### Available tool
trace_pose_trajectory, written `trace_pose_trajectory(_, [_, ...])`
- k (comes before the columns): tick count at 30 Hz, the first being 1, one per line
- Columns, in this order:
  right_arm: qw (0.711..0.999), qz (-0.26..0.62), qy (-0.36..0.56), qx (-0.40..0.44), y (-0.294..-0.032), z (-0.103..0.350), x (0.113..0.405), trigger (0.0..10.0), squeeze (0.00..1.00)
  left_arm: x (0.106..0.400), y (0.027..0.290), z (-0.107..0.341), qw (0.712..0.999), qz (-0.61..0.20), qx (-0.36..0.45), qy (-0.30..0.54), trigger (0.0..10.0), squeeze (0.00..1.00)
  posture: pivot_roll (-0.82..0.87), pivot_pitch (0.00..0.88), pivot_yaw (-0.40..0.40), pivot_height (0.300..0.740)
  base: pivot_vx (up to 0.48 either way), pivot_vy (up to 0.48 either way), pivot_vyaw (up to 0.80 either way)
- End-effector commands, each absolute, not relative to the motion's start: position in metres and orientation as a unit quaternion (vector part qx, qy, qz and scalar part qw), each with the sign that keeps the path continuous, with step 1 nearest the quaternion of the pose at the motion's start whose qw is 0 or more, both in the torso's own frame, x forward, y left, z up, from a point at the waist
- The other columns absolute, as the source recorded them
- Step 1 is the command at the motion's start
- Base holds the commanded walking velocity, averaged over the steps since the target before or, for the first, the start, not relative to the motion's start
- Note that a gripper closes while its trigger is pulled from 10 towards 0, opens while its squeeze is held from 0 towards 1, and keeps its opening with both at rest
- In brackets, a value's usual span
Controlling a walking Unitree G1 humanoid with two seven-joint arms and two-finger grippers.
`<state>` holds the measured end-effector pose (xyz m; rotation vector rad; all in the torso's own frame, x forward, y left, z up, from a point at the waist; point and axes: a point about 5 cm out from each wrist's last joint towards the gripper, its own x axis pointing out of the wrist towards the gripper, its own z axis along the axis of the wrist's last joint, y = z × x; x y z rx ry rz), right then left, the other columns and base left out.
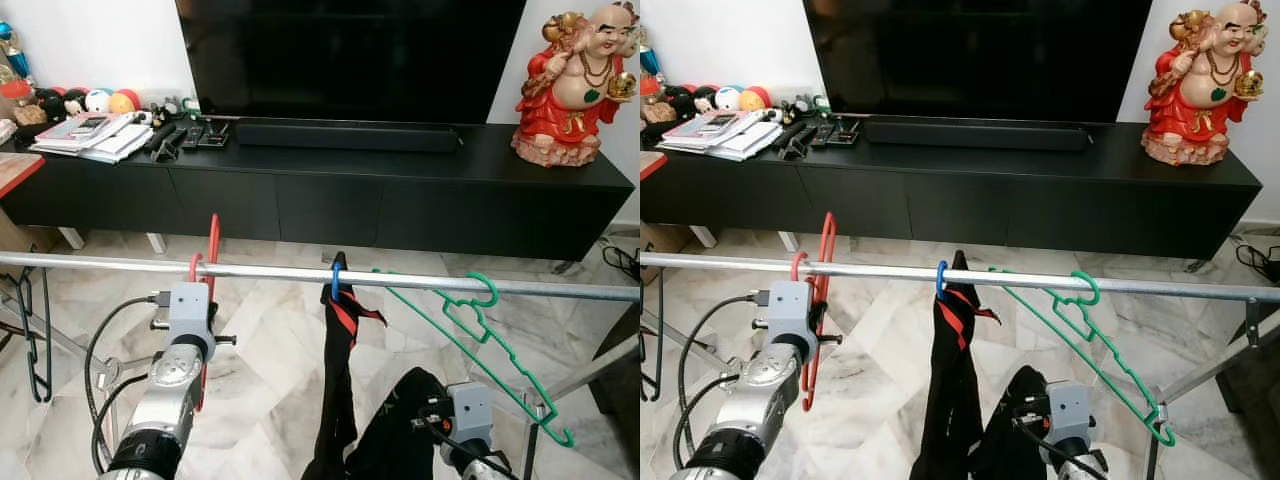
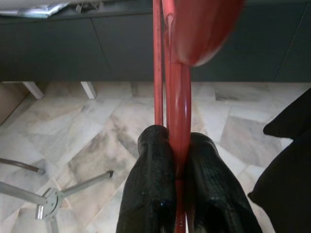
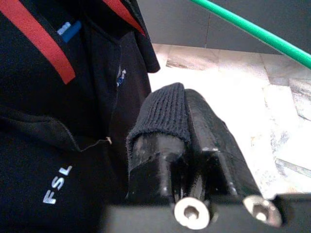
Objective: Hang hanger
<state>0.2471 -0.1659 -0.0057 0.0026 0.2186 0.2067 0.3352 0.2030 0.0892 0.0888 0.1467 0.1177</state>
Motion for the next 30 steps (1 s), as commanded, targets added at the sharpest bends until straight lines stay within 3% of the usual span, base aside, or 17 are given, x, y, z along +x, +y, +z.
trace_pose_trajectory(1, [0.989,0.110,0.094,-0.006,-0.165,0.000,0.252,10.0,0.00,0.332,0.204,0.094,0.997,0.044,0.042,0.045,0.0,0.00,0.09,0.042,-0.014,0.740,0.000,0.000,0.00])
trace_pose_trajectory(7, [0.989,0.110,0.095,-0.007,-0.166,0.000,0.252,10.0,0.00,0.322,0.198,0.086,0.996,0.015,0.067,0.048,0.0,0.00,0.09,0.041,-0.013,0.740,0.000,0.000,0.00])
trace_pose_trajectory(14, [0.989,0.110,0.096,-0.008,-0.167,0.000,0.252,10.0,0.00,0.288,0.209,0.052,0.992,0.018,0.085,0.090,0.0,0.00,0.09,0.043,-0.014,0.740,0.000,0.000,0.00])
trace_pose_trajectory(16, [0.989,0.111,0.096,-0.009,-0.167,0.000,0.252,10.0,0.00,0.279,0.213,0.041,0.990,0.020,0.087,0.113,0.6,0.00,0.09,0.040,-0.014,0.740,0.000,0.000,0.00])
trace_pose_trajectory(17, [0.989,0.111,0.097,-0.009,-0.167,0.000,0.252,10.0,0.00,0.275,0.215,0.036,0.988,0.022,0.089,0.123,3.5,0.00,0.09,0.038,-0.014,0.740,0.000,0.000,0.00])
trace_pose_trajectory(18, [0.989,0.111,0.098,-0.009,-0.167,0.000,0.252,10.0,0.00,0.270,0.217,0.029,0.986,0.023,0.091,0.138,8.4,0.00,0.09,0.038,-0.014,0.740,0.000,0.000,0.00])
trace_pose_trajectory(19, [0.989,0.111,0.098,-0.009,-0.167,0.000,0.252,10.0,0.00,0.265,0.219,0.019,0.982,0.025,0.093,0.160,10.0,0.00,0.10,0.035,-0.014,0.740,0.000,0.000,0.00])
trace_pose_trajectory(30, [0.989,0.109,0.101,-0.009,-0.166,-0.002,0.252,10.0,0.00,0.211,0.218,-0.054,0.930,0.028,0.094,0.353,10.0,0.00,0.09,0.008,-0.007,0.740,0.000,0.000,0.00])
